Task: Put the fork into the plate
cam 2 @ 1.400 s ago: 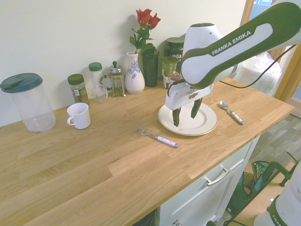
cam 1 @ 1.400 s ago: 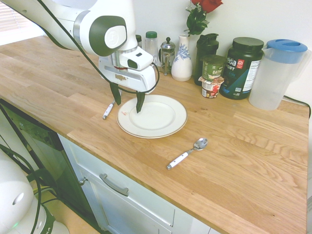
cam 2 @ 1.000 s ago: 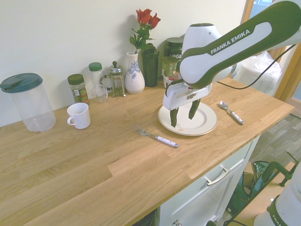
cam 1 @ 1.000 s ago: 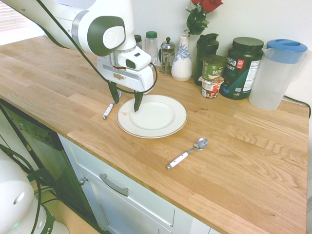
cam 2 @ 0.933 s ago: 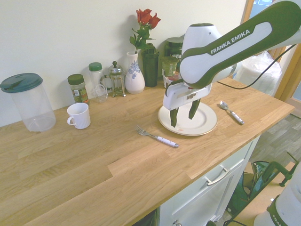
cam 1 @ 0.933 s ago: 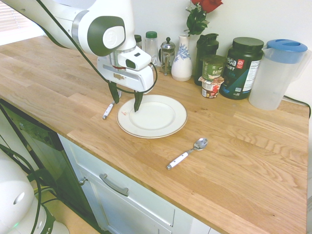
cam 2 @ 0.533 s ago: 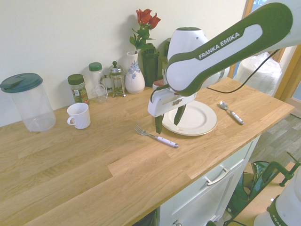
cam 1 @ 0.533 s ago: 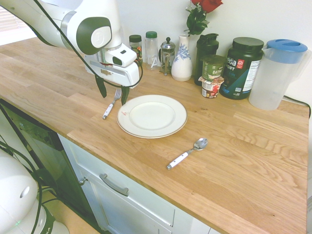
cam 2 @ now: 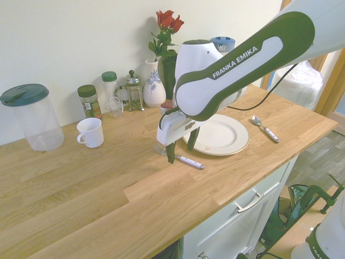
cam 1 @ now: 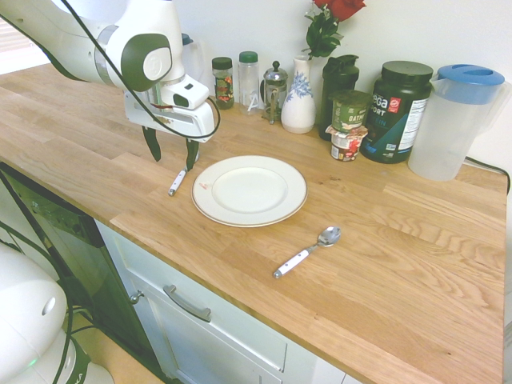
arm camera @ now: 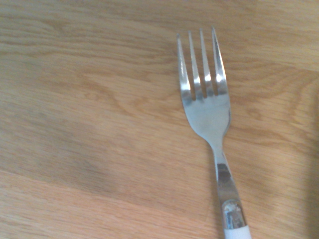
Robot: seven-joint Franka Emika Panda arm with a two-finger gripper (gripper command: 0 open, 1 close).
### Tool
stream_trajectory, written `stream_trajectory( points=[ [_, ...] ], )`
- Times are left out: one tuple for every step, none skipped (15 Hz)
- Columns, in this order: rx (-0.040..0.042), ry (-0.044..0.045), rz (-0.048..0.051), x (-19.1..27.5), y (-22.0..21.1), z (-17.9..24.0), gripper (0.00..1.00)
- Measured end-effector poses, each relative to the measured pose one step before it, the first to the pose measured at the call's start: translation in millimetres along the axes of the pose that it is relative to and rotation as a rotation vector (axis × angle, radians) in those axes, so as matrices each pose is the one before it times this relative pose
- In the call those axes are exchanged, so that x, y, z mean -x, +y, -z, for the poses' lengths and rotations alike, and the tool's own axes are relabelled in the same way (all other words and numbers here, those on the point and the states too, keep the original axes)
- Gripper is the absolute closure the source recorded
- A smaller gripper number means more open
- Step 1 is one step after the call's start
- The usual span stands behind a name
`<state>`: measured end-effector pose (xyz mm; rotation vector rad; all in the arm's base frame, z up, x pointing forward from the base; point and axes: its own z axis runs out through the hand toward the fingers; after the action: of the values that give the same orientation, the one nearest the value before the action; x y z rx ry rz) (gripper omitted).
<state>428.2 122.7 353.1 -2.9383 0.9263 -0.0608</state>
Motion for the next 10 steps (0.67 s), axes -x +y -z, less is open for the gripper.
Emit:
stream_trajectory(
  points=[
    [0.00975, -0.00918, 0.00054, 1.18, 0.93, -1.18, 1.0],
    [0.00981, -0.00922, 0.00039, 1.05, 0.97, -1.11, 1.0],
    [0.00881, -0.00762, 0.00074, 0.88, 0.87, -1.0, 1.0],
    [0.00829, -0.00474, 0.00219, 0.67, 0.77, -0.83, 1.0],
    [0.00776, -0.00227, 0.00254, 0.15, 0.89, -0.6, 1.0],
    [0.00749, -0.00355, -0.00051, -0.53, 1.56, -0.65, 1.0],
    [0.00402, -0.00068, -0.00241, -1.52, 1.78, -0.22, 1.0],
    [0.00335, -0.00041, -0.00359, -1.87, 2.12, -0.32, 1.0],
    [0.00308, -0.00272, -0.00387, -1.17, 2.37, -1.25, 1.0],
    [0.00401, -0.00453, -0.00253, -0.48, 2.81, -2.37, 1.0]
  ],
)
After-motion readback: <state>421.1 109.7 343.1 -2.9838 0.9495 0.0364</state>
